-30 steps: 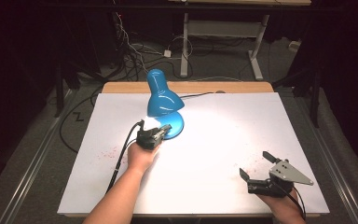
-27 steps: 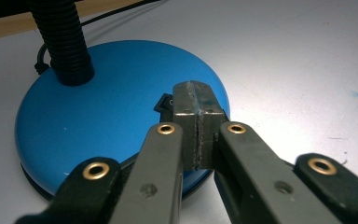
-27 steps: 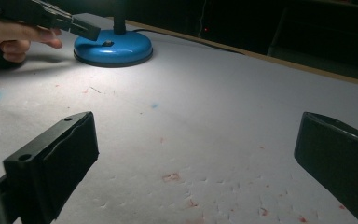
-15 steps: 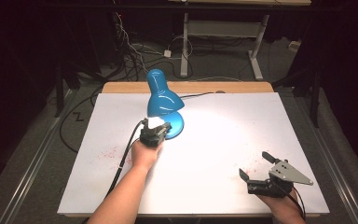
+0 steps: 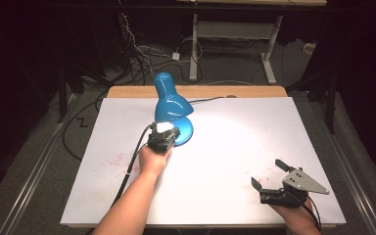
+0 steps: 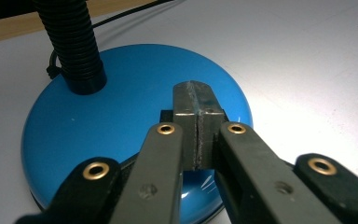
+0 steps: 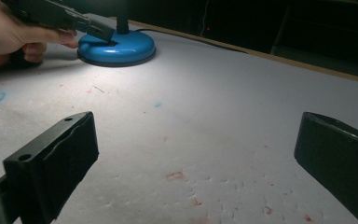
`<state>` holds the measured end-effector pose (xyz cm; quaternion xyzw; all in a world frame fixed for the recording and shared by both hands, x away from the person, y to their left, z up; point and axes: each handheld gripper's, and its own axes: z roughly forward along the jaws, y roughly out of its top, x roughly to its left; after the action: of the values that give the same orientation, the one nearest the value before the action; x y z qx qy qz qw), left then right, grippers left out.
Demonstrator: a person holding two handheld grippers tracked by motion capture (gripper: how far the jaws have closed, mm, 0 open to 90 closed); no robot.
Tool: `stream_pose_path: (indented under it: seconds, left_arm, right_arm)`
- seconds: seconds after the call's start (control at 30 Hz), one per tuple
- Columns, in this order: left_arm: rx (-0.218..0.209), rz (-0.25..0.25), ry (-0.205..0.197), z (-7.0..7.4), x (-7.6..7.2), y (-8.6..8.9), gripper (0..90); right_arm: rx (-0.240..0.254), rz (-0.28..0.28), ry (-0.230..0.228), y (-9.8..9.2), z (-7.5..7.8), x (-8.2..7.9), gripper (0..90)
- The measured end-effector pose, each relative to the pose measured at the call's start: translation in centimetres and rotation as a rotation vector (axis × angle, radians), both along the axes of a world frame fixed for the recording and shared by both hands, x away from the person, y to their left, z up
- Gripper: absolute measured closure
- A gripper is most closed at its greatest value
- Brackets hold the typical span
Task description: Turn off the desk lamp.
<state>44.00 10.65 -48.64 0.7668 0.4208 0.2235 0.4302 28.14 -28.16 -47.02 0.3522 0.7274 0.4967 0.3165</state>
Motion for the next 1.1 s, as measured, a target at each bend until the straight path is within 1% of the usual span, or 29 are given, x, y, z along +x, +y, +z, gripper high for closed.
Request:
stream_pose_path:
  seconds: [0.13,0.17,0.23,0.33,0.4,0.47,0.5,0.57,0.6,0.63,0.67,0.7,0.73,0.8,0.83,0.87,0.93,1.0,1.1]
  left_arm:
    - [-0.003,0.002,-0.007,-0.02,0.1,-0.15,87.8]
    - [-0.003,0.003,-0.001,-0.01,0.08,-0.19,87.8]
    - [0.007,0.005,-0.011,-0.02,0.12,-0.31,87.8]
    - [0.003,0.008,-0.012,-0.05,0.12,-0.38,87.9]
    - [-0.009,0.009,-0.003,-0.08,0.2,-0.28,88.0]
    - [-0.011,0.009,-0.001,-0.08,0.22,-0.26,88.0]
    - [-0.021,0.009,0.009,-0.11,0.27,-0.2,88.0]
    - [-0.02,0.008,0.01,-0.1,0.3,-0.15,88.0]
    - [-0.031,0.032,0.032,-0.15,0.51,-0.12,88.1]
    - [-0.03,0.029,0.036,-0.15,0.65,0.12,88.1]
    - [0.0,0.008,0.04,-0.07,0.68,0.37,88.1]
    - [0.0,0.008,0.04,-0.07,0.68,0.37,88.1]
    - [0.01,0.0,0.04,-0.03,0.63,0.37,88.1]
    - [-0.025,0.019,0.032,-0.15,0.55,0.03,88.1]
    - [-0.028,0.019,0.033,-0.16,0.57,0.06,88.1]
    - [-0.008,0.005,0.037,-0.09,0.62,0.27,88.1]
    - [-0.006,0.008,0.036,-0.09,0.6,0.24,88.1]
    - [-0.019,0.013,0.034,-0.13,0.59,0.14,88.1]
    - [-0.012,0.008,0.036,-0.1,0.6,0.23,88.1]
  right_arm:
    - [0.002,-0.001,0.001,-0.02,0.01,0.0,0.1]
    - [0.002,-0.002,0.001,-0.03,0.01,-0.01,0.1]
    - [0.002,-0.002,0.0,-0.05,0.02,-0.02,0.1]
    - [0.002,0.0,-0.001,-0.07,0.05,-0.04,0.1]
    - [0.004,0.001,-0.001,-0.06,0.07,-0.08,0.1]
    - [0.004,0.002,-0.001,-0.05,0.07,-0.12,0.1]
    - [0.004,0.002,-0.001,-0.04,0.08,-0.14,0.1]
    - [0.006,0.002,-0.002,-0.04,0.11,-0.17,0.1]
    - [0.006,0.003,-0.002,-0.05,0.12,-0.18,0.1]
    - [0.006,0.002,-0.003,-0.06,0.13,-0.19,0.1]
    - [0.004,0.003,-0.004,-0.08,0.14,-0.19,0.1]
    - [0.004,0.003,-0.005,-0.1,0.15,-0.2,0.1]
    - [0.004,0.003,-0.005,-0.1,0.15,-0.2,0.1]
    - [0.005,0.005,-0.008,-0.17,0.19,-0.19,0.1]
    - [0.005,0.004,-0.008,-0.19,0.19,-0.18,0.1]
    - [0.004,0.003,-0.007,-0.2,0.18,-0.16,0.1]
    - [0.007,0.001,-0.006,-0.2,0.17,-0.14,0.1]
    - [0.007,0.003,-0.007,-0.15,0.18,-0.15,0.1]
    - [0.007,0.003,-0.007,-0.12,0.19,-0.19,0.1]
